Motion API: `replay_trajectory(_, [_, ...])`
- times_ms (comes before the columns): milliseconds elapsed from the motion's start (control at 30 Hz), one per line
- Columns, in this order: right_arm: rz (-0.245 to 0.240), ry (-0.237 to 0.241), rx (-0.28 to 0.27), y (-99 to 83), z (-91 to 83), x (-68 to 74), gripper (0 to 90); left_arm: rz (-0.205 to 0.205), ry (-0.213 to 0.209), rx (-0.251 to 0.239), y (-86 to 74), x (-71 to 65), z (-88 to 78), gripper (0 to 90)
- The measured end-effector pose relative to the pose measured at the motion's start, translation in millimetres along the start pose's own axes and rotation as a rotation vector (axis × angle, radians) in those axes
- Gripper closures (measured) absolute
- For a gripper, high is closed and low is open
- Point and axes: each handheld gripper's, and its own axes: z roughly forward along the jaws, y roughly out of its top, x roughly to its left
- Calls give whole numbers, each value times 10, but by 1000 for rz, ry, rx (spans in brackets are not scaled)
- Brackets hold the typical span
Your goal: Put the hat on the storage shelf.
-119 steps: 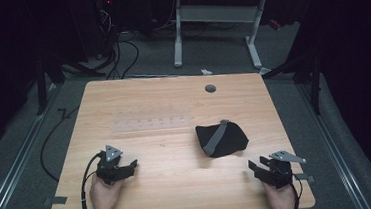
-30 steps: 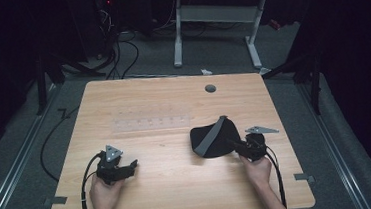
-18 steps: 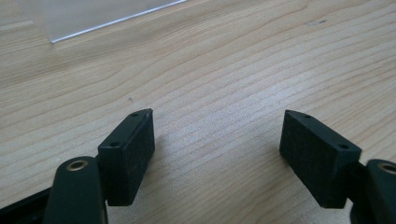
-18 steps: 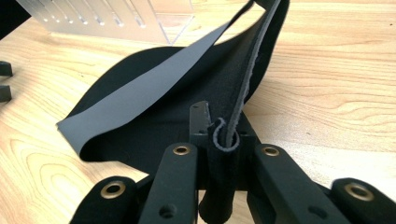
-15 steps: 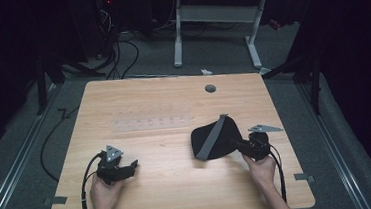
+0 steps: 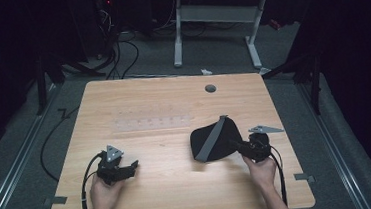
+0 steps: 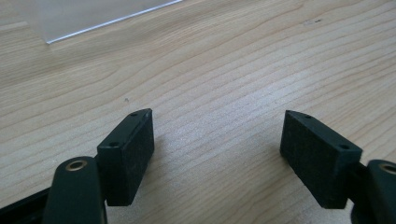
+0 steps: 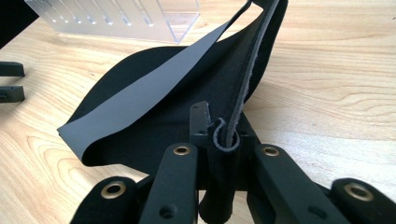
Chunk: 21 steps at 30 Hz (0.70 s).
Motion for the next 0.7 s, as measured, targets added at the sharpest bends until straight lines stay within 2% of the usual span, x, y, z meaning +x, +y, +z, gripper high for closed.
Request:
replay_trajectory(100, [7,15,-21,10,-43,-41,843,3,-5,-9,-10,-25,-13,317])
replay_trajectory(133, [22,24,-30,11,-60,-54,843,4,-6,-9,-10,-27,-13,326])
replay_trajectory(300, [20,27,-32,30,-119,-70,843,3,-6,-7,-10,-29,-12,309])
replay_trajectory(400, [28,45,-40,30,-153,-73,843,2,-2,0,-3,-24,-4,280])
replay_trajectory(600, [27,38,1,27,-154,-80,844,8,-6,4,1,-26,0,256])
replay_trajectory(700, [26,33,1,60,-227,-34,844,24,-26,0,2,-27,5,254])
